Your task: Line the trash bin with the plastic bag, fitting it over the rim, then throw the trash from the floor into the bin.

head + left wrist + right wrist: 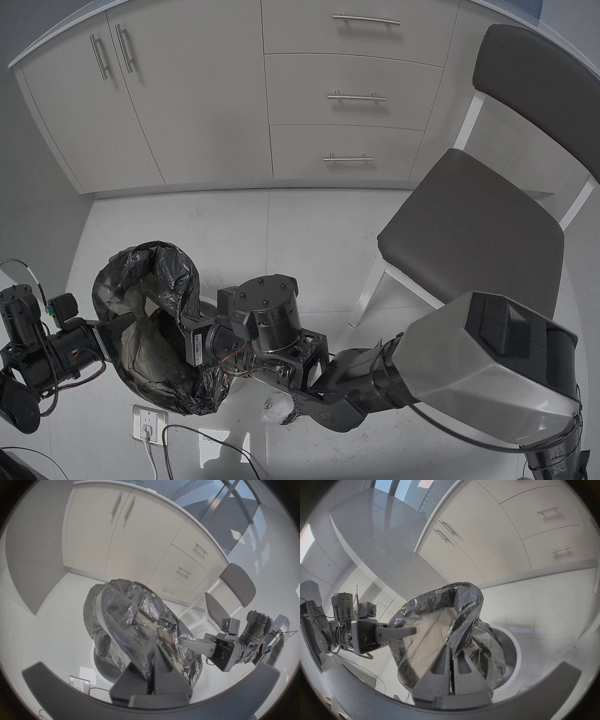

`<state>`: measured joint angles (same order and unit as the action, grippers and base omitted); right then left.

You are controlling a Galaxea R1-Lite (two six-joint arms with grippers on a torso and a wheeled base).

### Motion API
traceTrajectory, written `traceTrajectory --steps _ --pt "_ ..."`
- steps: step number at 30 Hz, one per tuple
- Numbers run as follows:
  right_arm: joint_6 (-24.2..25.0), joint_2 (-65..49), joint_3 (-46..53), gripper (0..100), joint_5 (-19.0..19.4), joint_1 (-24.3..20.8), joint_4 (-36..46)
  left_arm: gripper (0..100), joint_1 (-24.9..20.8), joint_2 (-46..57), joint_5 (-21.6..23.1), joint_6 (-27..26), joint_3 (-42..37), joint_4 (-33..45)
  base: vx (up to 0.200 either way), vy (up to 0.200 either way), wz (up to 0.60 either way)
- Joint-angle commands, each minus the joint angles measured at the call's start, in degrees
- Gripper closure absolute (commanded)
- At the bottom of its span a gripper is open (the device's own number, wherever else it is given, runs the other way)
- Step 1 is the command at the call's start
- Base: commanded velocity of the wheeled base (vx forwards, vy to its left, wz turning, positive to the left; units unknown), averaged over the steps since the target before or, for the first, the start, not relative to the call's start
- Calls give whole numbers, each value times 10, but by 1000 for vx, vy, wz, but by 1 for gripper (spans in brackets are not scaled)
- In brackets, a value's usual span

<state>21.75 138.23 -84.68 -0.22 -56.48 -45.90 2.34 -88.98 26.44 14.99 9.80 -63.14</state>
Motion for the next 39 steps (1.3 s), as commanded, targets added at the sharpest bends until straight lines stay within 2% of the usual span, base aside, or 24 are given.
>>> traceTrajectory --steps 1,8,11,13,18,30,34,39 --pt "0 22 4 100 -1 1 -4 100 0 -71 -1 -7 -35 -37 0 0 0" --pt "7 28 29 100 -7 7 -4 100 -1 -161 -32 -53 -80 -146 0 0 0" --pt "7 31 34 100 -55 7 3 100 -1 -189 -33 -66 -98 -190 0 0 0" --pt "8 30 43 100 -66 8 6 100 -1 -204 -35 -66 -98 -206 0 0 0" --pt "8 27 65 100 -73 12 15 100 -1 -231 -50 -67 -98 -210 0 0 0" --pt "-2 30 59 100 -105 6 49 100 -7 -268 -53 -67 -98 -213 0 0 0" --pt "-20 35 58 100 -126 4 70 100 -5 -268 -84 -71 -98 -212 0 0 0" --pt "-28 40 49 100 -136 1 78 100 -5 -283 -99 -87 -98 -213 0 0 0"
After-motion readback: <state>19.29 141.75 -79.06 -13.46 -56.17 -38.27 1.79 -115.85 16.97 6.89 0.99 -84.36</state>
